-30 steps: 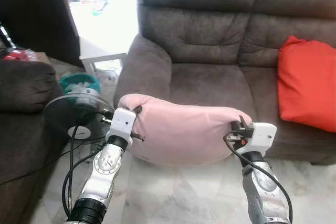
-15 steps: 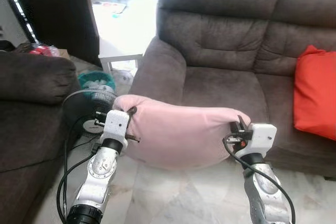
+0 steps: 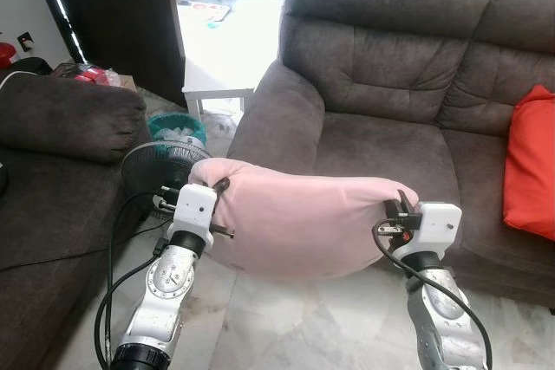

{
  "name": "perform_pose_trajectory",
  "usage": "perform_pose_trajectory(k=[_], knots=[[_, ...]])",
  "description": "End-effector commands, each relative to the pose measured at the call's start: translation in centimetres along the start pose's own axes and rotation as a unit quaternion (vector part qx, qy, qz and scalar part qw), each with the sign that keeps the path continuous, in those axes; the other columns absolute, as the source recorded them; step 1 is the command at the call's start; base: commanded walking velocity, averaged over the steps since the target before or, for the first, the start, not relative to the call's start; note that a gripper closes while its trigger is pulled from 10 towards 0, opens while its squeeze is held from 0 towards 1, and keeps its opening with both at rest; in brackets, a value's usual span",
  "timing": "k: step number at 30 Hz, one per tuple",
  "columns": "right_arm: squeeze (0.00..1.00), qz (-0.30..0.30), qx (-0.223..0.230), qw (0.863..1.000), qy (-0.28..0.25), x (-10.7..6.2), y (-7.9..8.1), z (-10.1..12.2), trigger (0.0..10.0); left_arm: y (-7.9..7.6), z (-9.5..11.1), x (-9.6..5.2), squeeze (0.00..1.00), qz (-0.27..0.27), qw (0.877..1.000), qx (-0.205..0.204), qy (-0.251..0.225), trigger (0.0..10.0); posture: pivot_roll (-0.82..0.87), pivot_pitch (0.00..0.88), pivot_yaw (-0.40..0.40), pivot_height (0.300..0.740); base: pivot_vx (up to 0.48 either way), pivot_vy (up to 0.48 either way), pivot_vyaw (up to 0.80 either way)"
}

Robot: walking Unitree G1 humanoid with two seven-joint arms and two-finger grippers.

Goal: Move the pillow to the sofa from floor

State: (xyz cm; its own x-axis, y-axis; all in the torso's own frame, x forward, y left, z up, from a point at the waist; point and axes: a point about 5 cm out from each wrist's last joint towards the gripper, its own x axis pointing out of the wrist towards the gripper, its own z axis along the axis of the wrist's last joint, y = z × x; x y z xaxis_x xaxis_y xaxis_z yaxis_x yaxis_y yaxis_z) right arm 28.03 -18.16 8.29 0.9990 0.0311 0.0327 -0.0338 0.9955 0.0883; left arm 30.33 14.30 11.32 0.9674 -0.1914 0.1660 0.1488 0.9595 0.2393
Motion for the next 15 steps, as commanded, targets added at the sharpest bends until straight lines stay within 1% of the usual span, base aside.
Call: perform_pose_trajectory(k=[1,3,4,6,8,11,15], knots=[[0.00,-0.027,-0.003,0.999,-0.040,0.3,-1.1,1.9,10.0,1.0,0.9,0.5,0.00,0.023,0.999,0.005,-0.021,10.0,0.06,0.000,-0.062,0.740,0.000,-0.266,0.00],[0.00,-0.029,0.002,0.999,-0.039,0.1,-1.1,1.8,10.0,1.1,0.9,0.5,0.00,0.028,0.999,0.004,-0.022,10.0,0.06,0.000,-0.063,0.740,0.000,-0.259,0.00],[0.00,-0.018,0.006,0.999,-0.034,0.1,-0.6,1.6,10.0,1.2,0.8,0.3,0.00,0.032,0.999,0.003,-0.020,10.0,0.07,0.000,-0.058,0.740,0.000,-0.255,0.00],[0.00,-0.009,0.007,0.999,-0.032,0.2,-0.1,1.4,10.0,1.2,0.8,0.3,0.00,0.032,0.999,0.004,-0.019,10.0,0.08,0.000,-0.043,0.740,0.000,-0.251,0.00],[0.00,-0.019,0.012,0.999,-0.035,0.5,0.0,1.5,10.0,1.3,1.2,0.4,0.00,0.027,0.999,0.005,-0.024,10.0,0.08,0.000,-0.033,0.740,0.000,-0.240,0.00],[0.00,-0.030,0.021,0.999,-0.036,0.6,0.0,1.4,10.0,1.3,1.4,0.5,0.00,0.020,0.999,0.009,-0.026,10.0,0.08,0.000,-0.016,0.740,0.000,0.000,-0.67],[0.00,-0.022,0.020,0.999,-0.036,0.4,0.6,1.4,10.0,1.4,1.4,0.6,0.00,0.015,0.999,0.011,-0.026,10.0,0.07,0.000,-0.014,0.740,0.000,0.000,-0.71]])
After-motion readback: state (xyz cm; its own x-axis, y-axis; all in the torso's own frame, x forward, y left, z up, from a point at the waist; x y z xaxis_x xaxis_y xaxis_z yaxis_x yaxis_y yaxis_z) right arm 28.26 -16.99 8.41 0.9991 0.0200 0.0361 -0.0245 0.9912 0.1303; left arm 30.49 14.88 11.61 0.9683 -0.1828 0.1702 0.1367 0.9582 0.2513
